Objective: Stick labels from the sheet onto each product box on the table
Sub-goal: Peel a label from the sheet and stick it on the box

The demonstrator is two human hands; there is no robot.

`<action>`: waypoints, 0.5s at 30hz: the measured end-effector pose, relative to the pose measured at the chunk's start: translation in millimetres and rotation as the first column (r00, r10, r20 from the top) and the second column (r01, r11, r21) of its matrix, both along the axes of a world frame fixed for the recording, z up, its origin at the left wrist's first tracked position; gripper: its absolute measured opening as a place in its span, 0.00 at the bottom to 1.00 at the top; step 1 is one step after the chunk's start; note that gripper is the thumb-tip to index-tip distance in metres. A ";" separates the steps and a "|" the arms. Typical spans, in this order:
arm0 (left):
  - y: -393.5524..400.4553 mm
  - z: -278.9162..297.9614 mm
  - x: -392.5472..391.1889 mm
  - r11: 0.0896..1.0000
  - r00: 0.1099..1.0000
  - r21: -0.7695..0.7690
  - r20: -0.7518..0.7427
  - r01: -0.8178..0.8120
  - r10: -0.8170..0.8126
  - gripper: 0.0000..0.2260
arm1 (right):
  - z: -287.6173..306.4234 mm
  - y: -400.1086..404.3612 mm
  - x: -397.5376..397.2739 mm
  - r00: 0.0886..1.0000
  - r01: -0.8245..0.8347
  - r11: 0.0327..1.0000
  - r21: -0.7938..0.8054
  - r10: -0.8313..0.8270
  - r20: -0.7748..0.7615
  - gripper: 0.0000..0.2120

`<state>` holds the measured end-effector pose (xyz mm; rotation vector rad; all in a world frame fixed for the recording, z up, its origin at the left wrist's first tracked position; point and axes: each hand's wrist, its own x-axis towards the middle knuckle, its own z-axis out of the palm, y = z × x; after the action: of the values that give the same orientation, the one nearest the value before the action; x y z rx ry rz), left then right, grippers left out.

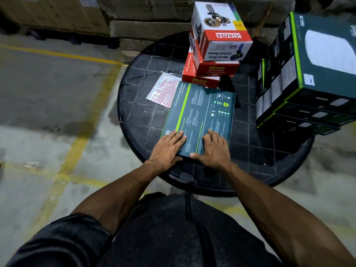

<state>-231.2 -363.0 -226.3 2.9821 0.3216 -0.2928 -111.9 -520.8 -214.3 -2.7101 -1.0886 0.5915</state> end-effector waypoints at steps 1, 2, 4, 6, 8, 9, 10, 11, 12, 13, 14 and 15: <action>0.6 -0.1 0.0 1.000 1.000 0.000 0.000 0.006 -0.006 0.38 | -0.1 0.8 0.1 1.000 0.013 1.000 0.014 -0.013 0.001 0.34; 1.0 -0.4 -0.2 1.000 1.000 0.001 0.002 0.011 -0.011 0.38 | 0.4 1.5 1.0 1.000 0.024 0.999 0.030 -0.024 0.018 0.32; 1.7 -0.1 -1.4 1.000 1.000 -0.004 0.007 0.017 -0.017 0.37 | 1.4 3.3 4.3 0.998 0.035 0.998 0.055 -0.038 0.057 0.27; 2.8 -0.2 -2.3 1.000 1.000 -0.021 0.017 0.022 -0.022 0.37 | 1.4 3.0 6.3 0.998 0.031 0.997 0.063 -0.034 0.047 0.26; 3.7 -1.5 -2.5 0.999 0.999 -0.026 0.024 0.027 -0.026 0.37 | 1.0 0.6 5.2 1.000 0.024 0.998 0.057 -0.025 0.011 0.32; 4.4 -1.9 -2.7 0.999 0.999 -0.024 0.025 0.029 -0.029 0.37 | 0.4 -0.2 4.0 1.000 0.020 0.999 0.045 -0.020 0.001 0.36; 5.1 -2.3 -2.6 0.999 0.999 -0.024 0.025 0.032 -0.031 0.37 | 0.1 -0.6 2.5 1.000 0.013 1.000 0.026 -0.013 0.001 0.38; 5.7 -2.8 -2.6 0.999 0.999 -0.027 0.026 0.035 -0.035 0.37 | -0.4 -0.5 1.4 1.000 0.007 1.000 0.008 -0.008 0.007 0.39; 6.0 -2.6 -2.7 0.999 0.999 -0.030 0.028 0.037 -0.037 0.37 | -0.7 0.2 1.0 1.000 0.003 1.000 0.001 -0.003 0.017 0.39; 6.4 -2.5 -2.8 0.999 0.999 -0.033 0.031 0.041 -0.040 0.37 | -0.1 1.2 0.8 1.000 0.002 1.000 0.004 -0.002 0.027 0.38; 6.5 -2.4 -3.1 0.998 0.998 -0.034 0.035 0.046 -0.045 0.37 | 1.1 1.8 0.6 0.999 0.006 1.000 0.013 -0.006 0.037 0.35; 7.0 -2.6 -3.2 0.998 0.998 -0.033 0.038 0.051 -0.049 0.37 | 3.2 2.3 0.5 0.999 0.014 1.000 0.027 -0.015 0.047 0.33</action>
<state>-234.4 -356.0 -229.0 2.9613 0.2360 -0.2447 -111.4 -518.5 -211.1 -2.7198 -1.0793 0.5090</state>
